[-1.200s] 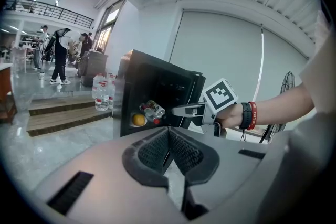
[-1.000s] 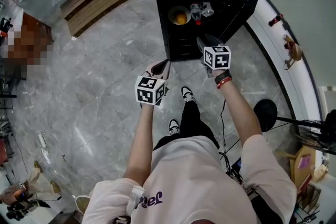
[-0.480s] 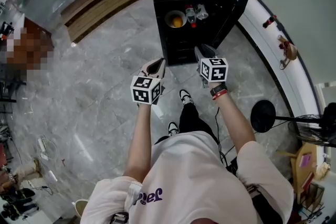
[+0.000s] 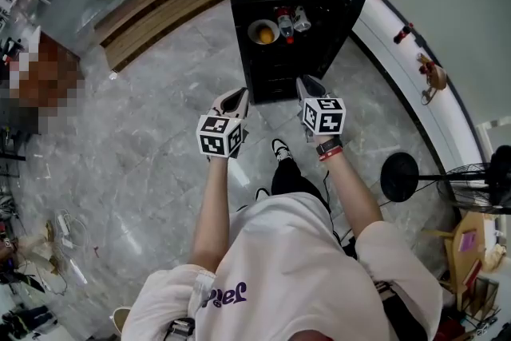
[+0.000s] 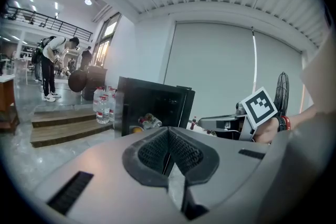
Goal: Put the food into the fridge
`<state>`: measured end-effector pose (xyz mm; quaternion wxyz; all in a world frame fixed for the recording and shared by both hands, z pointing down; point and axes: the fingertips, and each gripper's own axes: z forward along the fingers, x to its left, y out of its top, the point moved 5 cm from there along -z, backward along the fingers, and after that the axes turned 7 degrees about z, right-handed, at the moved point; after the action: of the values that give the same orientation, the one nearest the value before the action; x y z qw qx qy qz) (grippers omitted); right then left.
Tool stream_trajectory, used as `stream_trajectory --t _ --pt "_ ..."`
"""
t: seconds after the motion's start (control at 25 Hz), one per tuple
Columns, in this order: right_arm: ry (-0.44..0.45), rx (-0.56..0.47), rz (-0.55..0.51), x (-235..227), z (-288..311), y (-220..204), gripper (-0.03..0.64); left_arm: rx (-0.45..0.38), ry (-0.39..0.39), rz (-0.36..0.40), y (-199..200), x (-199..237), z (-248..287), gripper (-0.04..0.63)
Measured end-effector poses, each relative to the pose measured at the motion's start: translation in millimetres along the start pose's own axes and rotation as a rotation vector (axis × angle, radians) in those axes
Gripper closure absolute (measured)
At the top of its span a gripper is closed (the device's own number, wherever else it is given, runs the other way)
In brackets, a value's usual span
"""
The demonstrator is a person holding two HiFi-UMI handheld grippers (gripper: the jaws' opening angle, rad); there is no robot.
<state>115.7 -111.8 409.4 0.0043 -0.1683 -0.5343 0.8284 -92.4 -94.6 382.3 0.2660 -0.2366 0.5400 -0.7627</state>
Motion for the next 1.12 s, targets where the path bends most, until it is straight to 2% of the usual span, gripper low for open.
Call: stream_trajectory --t 0.6,1.12 --pt "-0.016 -0.052 0.005 21.3 -56.6 -11.3 0.579 -0.036 0.048 0.032 -8.2 -7.8 -40.4 0.577" --pt "-0.041 -0.094 0.028 18.3 -86.2 -13.0 0.604 -0.083 0.053 0.071 -5.0 -29.2 -45.2 0.577"
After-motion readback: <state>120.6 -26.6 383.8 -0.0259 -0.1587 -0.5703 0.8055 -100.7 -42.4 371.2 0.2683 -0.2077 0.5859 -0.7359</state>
